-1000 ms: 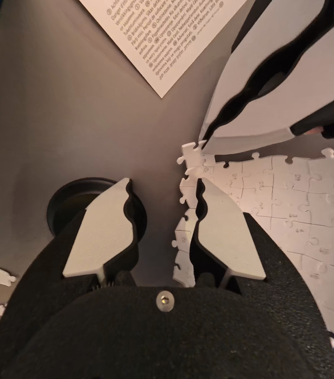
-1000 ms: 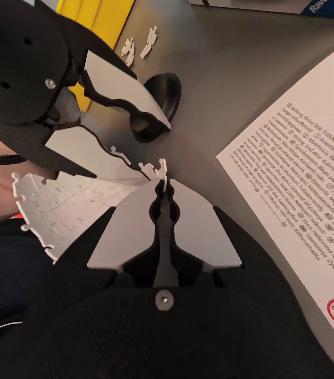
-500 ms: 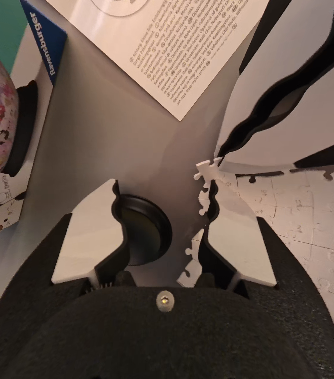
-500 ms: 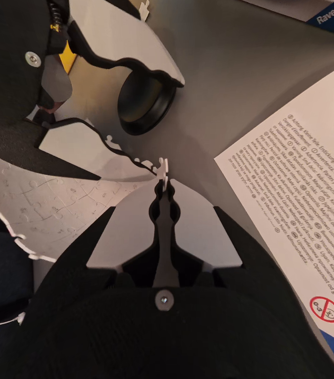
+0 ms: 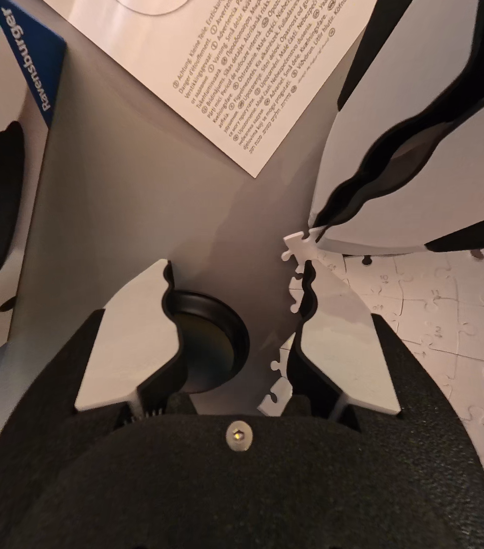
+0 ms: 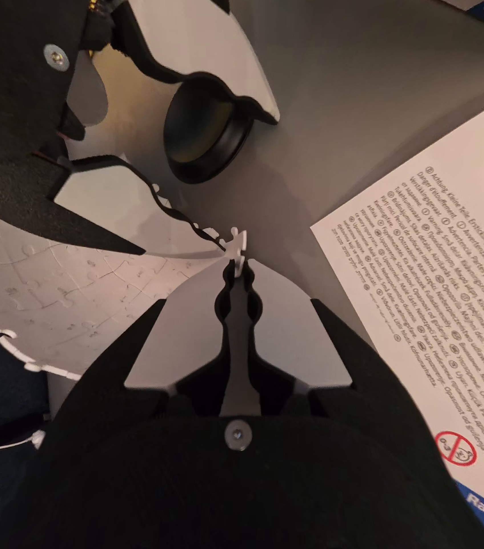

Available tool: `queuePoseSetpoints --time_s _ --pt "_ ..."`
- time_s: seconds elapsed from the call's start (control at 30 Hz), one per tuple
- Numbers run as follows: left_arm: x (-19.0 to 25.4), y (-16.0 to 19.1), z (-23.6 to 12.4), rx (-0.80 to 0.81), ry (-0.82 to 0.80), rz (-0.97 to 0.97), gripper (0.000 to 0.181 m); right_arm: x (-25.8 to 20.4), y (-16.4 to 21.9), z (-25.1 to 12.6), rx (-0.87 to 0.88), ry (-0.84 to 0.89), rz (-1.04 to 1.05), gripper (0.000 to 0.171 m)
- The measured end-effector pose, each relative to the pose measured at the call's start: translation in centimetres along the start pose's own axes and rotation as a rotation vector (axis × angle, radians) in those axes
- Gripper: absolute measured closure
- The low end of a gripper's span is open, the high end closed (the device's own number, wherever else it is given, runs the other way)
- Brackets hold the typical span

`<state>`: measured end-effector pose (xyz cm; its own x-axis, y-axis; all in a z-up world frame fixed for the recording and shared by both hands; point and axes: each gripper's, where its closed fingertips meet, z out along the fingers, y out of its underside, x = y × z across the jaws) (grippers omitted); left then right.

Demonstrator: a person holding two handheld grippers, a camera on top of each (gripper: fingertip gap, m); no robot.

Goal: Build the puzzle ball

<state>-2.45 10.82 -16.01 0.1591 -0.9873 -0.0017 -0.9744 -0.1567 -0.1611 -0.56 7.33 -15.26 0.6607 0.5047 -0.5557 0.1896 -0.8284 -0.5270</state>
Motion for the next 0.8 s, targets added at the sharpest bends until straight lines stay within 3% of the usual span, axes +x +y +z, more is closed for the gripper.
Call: queuePoseSetpoints --time_s 0.23,0.3,0.37,0.47,0.53,0.8 --pt "0.2 0.0 0.1 -0.028 0.029 0.023 0.099 0.0 -0.2 -0.4 -0.04 -0.007 -0.086 0.148" --pt "0.2 0.0 0.1 -0.034 0.029 0.032 0.099 -0.5 -0.4 -1.1 -0.033 -0.045 -0.183 0.153" --pt "0.2 0.0 0.1 -0.032 0.03 0.038 0.099 0.0 -0.2 -1.8 -0.037 -0.034 -0.294 0.169" --pt "0.2 0.0 0.1 -0.022 0.033 0.039 0.099 -2.5 -0.1 -2.8 0.04 -0.223 -0.506 0.17" --pt "0.3 -0.1 0.1 -0.013 0.033 0.043 0.099 -3.1 -0.8 -2.8 0.122 -0.25 -0.629 0.17" --pt "0.3 -0.2 0.1 -0.002 0.043 0.087 0.099 -2.6 -0.3 -1.4 -0.056 -0.306 -0.701 0.17"
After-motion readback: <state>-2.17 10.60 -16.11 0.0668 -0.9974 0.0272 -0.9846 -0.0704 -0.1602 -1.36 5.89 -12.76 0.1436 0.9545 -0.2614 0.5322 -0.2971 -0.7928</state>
